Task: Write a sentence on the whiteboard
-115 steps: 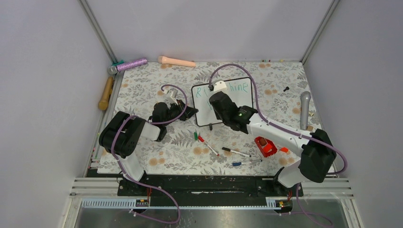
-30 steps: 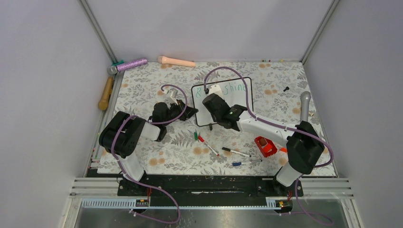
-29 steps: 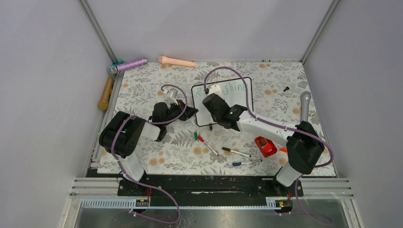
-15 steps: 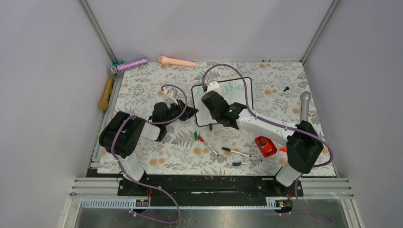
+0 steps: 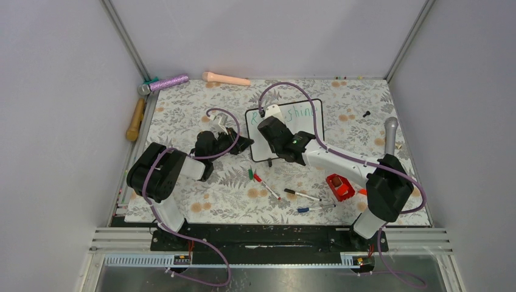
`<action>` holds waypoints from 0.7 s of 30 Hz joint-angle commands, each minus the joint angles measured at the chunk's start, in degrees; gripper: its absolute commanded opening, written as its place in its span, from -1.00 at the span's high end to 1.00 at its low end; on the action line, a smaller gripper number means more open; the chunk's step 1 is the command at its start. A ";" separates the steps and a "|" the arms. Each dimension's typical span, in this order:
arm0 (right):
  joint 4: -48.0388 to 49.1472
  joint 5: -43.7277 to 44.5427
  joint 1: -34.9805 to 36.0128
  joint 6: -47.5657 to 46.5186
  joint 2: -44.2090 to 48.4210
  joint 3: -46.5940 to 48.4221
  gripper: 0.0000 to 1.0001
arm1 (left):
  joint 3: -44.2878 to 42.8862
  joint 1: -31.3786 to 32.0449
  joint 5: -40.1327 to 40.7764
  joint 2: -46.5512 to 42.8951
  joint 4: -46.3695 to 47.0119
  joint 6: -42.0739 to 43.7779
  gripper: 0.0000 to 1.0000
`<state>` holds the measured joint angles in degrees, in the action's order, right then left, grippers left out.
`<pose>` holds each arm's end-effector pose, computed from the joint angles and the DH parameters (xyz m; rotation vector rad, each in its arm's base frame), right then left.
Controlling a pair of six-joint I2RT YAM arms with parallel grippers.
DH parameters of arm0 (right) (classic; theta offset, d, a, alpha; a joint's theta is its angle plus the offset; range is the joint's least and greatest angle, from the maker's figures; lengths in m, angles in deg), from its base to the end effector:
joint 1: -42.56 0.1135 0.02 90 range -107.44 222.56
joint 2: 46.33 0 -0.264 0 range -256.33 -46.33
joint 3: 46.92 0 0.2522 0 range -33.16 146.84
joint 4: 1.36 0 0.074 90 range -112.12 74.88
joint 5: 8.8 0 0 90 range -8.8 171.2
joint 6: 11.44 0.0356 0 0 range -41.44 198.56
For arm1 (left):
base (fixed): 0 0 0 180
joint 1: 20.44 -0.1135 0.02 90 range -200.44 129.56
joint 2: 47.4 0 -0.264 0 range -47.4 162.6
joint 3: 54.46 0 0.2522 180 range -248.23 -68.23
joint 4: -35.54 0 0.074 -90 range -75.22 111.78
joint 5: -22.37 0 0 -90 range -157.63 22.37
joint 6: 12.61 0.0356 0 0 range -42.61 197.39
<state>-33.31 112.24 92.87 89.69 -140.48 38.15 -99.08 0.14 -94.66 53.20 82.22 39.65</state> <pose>0.2485 0.2707 0.2684 -0.4649 2.1177 -0.0131 0.2883 -0.1255 0.1469 0.0960 1.8567 -1.1364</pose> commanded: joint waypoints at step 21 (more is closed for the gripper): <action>-0.91 5.77 -0.57 -2.27 -0.71 2.96 1.00 | -0.97 -0.30 1.10 -0.27 1.83 0.56 1.00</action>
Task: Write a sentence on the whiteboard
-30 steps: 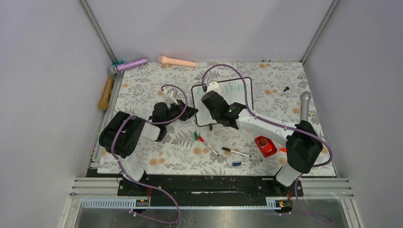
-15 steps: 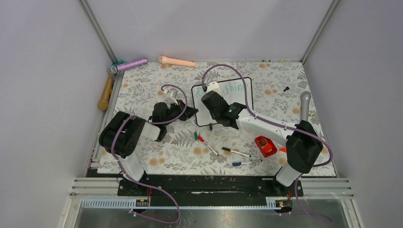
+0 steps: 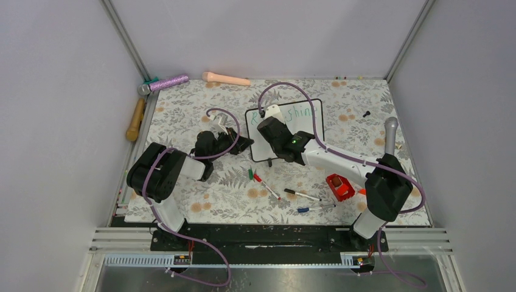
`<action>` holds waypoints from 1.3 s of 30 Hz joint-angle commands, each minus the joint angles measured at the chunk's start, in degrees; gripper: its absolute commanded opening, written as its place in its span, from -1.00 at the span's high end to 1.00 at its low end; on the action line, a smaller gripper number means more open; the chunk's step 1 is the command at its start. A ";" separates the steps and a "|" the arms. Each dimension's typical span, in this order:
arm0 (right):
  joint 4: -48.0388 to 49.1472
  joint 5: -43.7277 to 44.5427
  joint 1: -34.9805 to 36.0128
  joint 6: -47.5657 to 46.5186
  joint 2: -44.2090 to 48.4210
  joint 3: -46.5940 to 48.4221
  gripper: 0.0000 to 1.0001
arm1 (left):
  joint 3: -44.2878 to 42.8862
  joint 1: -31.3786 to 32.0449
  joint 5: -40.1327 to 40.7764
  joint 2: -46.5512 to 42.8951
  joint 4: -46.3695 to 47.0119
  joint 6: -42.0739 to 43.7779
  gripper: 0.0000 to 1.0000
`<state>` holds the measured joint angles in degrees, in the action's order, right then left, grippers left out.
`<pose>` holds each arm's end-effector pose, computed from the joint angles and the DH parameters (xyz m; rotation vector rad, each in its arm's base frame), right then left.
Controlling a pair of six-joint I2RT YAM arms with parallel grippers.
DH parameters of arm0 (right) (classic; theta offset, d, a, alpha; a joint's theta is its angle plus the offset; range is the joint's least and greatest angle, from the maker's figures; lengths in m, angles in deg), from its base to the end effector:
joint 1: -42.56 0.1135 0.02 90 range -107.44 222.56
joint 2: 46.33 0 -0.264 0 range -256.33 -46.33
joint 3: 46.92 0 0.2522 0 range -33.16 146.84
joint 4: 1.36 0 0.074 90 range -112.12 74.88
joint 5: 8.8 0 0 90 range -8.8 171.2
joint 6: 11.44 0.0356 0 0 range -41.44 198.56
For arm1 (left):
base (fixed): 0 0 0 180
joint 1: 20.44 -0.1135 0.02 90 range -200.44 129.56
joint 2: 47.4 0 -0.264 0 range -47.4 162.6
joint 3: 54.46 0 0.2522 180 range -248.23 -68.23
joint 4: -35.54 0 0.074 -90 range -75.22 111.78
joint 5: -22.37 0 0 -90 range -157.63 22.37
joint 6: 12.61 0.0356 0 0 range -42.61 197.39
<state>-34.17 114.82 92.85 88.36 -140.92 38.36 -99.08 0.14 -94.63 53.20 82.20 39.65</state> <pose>0.2496 0.2696 0.2663 -0.4724 2.1124 -0.0842 0.2883 -0.1255 0.1468 0.0955 1.8570 -1.1359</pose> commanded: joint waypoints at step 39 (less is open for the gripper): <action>3.19 -3.26 -4.62 -1.19 1.52 2.39 1.00 | -0.86 -0.31 1.29 -0.36 1.92 0.56 1.00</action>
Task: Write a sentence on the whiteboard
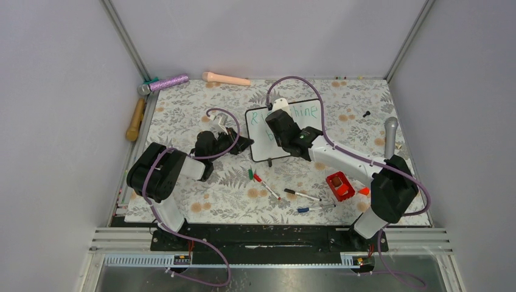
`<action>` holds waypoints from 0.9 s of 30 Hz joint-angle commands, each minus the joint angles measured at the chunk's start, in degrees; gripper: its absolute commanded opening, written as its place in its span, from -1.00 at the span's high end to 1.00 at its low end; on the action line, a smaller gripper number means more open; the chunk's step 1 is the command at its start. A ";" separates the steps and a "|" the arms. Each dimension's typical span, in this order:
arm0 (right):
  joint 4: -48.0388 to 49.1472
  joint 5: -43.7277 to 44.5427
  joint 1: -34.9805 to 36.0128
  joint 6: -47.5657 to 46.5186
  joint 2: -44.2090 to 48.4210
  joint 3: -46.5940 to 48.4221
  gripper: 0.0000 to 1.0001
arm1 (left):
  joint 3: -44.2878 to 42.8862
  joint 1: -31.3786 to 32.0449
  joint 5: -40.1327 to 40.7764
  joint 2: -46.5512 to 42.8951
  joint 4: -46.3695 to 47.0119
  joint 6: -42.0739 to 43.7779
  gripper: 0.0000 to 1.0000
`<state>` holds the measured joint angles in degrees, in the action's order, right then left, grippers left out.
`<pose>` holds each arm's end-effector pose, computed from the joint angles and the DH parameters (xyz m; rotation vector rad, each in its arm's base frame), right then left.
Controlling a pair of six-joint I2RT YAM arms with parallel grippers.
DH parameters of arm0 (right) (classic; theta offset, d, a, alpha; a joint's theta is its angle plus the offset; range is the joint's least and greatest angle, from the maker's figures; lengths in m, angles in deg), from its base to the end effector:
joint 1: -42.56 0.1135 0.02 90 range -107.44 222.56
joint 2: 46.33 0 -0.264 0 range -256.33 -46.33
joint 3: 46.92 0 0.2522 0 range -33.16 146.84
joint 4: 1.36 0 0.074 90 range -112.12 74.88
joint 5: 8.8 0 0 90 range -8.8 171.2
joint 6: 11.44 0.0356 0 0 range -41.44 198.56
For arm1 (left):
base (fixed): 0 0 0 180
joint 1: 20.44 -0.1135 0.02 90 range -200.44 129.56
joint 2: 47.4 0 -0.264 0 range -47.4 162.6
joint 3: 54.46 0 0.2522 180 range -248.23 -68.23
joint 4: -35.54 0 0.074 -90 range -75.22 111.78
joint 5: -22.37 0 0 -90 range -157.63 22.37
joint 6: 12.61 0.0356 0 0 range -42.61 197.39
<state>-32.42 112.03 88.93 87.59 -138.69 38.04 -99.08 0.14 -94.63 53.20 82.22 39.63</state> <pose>0.2636 0.2500 0.2798 -0.4105 2.0947 -0.0417 0.2883 -0.1255 0.1469 0.0953 1.8567 -1.1362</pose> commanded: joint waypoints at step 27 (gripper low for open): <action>0.53 -1.27 -1.53 -0.19 1.23 0.55 1.00 | -0.88 -0.30 1.23 -0.40 1.85 0.58 1.00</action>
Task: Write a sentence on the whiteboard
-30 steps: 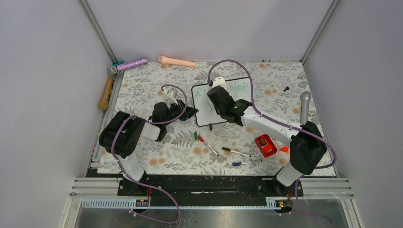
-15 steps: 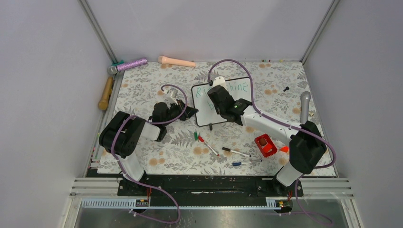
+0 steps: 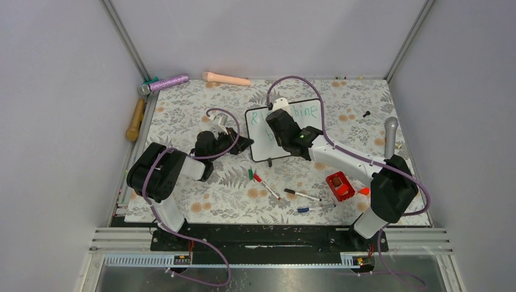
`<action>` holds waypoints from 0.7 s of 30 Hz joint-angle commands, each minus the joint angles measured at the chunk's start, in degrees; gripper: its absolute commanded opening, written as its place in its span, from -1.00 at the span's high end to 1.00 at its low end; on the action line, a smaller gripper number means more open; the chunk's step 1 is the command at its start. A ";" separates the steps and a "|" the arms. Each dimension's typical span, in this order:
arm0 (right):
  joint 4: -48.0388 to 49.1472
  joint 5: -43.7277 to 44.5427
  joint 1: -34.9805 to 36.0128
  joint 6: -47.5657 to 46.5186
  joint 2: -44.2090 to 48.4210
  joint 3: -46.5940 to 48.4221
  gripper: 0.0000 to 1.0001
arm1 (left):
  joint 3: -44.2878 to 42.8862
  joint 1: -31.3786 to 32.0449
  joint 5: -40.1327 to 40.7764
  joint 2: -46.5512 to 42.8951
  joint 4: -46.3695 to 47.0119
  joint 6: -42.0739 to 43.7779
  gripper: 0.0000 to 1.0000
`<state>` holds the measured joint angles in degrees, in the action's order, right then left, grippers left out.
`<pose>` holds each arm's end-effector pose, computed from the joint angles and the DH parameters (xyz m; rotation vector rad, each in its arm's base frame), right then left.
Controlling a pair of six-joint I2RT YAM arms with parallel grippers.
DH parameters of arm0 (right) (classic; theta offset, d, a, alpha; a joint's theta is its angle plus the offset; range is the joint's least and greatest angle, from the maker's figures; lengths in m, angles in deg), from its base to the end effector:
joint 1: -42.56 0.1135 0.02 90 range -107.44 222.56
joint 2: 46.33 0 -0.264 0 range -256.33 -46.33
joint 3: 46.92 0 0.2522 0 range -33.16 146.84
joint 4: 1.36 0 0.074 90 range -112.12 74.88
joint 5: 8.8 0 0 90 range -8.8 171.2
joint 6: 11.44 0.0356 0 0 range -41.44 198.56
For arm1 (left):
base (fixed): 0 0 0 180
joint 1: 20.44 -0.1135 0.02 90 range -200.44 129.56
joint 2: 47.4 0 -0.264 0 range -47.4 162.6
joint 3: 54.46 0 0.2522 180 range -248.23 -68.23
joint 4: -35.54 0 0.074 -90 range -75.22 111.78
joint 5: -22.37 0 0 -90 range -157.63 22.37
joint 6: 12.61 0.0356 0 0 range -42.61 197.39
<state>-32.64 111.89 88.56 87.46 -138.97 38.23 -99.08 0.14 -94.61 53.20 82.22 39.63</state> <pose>0.2658 0.2491 0.2788 -0.4103 2.1001 -0.0478 0.2883 -0.1255 0.1469 0.0950 1.8567 -1.1359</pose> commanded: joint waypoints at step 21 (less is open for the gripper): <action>0.38 -2.68 -1.09 1.29 6.13 -2.82 1.00 | -0.79 -0.36 1.15 -0.49 1.87 0.55 1.00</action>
<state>-32.50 109.47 87.89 87.81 -135.83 35.81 -99.08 0.14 -94.63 53.20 82.22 39.63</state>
